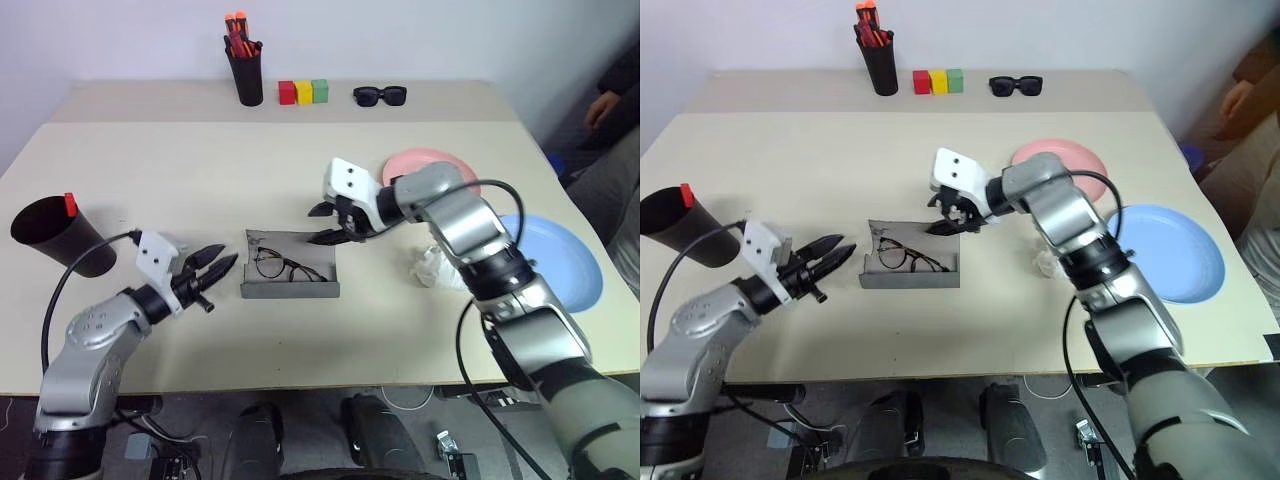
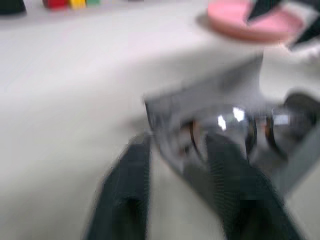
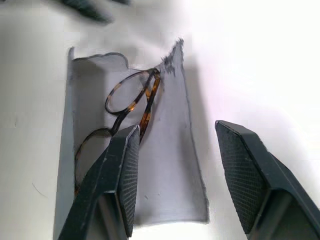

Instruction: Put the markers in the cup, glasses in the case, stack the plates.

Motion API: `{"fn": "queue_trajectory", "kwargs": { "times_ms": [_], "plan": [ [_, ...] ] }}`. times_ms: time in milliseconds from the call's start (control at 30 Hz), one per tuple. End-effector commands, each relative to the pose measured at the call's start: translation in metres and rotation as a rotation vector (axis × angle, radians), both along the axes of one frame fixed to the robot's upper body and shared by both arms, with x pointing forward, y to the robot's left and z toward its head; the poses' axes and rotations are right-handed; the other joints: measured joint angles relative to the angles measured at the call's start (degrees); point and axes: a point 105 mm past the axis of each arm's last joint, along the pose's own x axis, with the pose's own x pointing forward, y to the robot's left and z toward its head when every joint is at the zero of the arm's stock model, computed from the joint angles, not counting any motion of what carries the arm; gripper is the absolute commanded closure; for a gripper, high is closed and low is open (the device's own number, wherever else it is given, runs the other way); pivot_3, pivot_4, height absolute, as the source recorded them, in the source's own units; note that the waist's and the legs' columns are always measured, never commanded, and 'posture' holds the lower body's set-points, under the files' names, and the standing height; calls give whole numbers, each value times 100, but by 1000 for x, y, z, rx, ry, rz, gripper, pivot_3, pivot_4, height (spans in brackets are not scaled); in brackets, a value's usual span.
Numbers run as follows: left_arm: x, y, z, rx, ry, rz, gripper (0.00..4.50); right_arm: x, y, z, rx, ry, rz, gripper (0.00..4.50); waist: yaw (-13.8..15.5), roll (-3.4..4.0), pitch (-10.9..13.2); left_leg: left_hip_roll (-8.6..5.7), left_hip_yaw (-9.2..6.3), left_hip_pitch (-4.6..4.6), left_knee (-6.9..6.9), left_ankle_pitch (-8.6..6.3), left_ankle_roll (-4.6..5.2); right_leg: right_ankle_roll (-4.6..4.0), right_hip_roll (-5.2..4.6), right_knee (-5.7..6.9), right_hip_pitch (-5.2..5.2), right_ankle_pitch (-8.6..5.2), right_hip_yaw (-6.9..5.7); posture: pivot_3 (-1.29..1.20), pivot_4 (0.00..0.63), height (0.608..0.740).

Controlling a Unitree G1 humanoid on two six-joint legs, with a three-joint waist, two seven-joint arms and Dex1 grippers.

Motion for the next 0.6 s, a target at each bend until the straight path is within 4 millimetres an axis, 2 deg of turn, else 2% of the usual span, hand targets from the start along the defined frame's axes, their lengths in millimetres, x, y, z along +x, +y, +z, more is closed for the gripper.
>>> {"fn": "queue_trajectory", "kwargs": {
  "times_ms": [33,133,267,367,467,600],
  "plan": [
    [15,-9,25,-16,-41,-37,4484,-21,-8,12,23,-143,69,2050,19,0,0,0,0,1,0,0,0,0,0,0,1,0,0,0,150,722],
    [44,-32,50,-17,-44,-102,4484,-49,-18,10,91,-197,103,2050,151,-5,3,-1,-15,2,7,1,-1,0,5,2,10,0,-13,0,150,722],
    [72,-56,63,29,-27,-179,4484,-66,-23,3,159,-161,37,2050,198,-3,1,-5,-7,8,15,0,0,2,4,-5,18,1,-3,0,150,722],
    [90,-70,58,83,37,-236,4484,-76,-29,-12,158,-134,-32,2050,223,-3,1,-4,-12,12,15,0,0,1,9,-5,23,0,-7,0,150,722],
    [103,-78,39,182,133,-295,4484,-78,-38,-24,152,-121,-128,2050,234,-3,1,-4,-12,10,15,0,0,1,9,-6,22,-1,-7,0,150,722],
    [108,-82,24,230,229,-373,4484,-81,-45,-29,172,-109,-217,2050,218,-4,2,-7,-9,8,16,0,1,-1,8,-8,19,-2,-3,0,150,722]
  ]
}}
